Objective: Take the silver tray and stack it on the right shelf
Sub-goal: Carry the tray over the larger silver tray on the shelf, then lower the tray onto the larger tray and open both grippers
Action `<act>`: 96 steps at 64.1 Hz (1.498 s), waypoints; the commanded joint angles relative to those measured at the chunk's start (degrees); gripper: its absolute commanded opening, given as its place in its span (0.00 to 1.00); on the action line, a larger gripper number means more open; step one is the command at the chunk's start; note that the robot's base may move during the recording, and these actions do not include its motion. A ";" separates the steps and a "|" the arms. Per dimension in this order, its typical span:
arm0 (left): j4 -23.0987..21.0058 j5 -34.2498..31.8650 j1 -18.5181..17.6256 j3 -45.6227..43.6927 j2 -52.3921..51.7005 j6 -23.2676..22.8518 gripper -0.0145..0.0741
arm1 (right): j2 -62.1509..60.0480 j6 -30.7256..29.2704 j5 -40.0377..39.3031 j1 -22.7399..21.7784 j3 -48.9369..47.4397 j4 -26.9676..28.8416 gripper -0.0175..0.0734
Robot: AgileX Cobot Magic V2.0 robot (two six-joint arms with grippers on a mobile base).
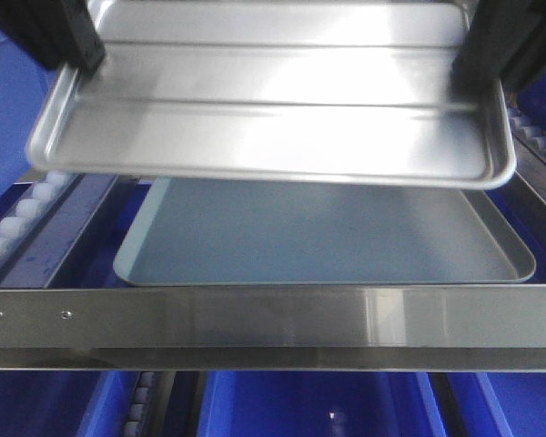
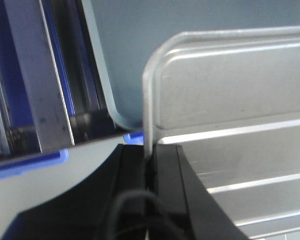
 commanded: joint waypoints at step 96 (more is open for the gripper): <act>-1.41 -17.30 5.84 -10.44 26.45 3.67 0.20 | 26.49 -9.86 -14.13 -15.79 -9.94 -3.47 0.73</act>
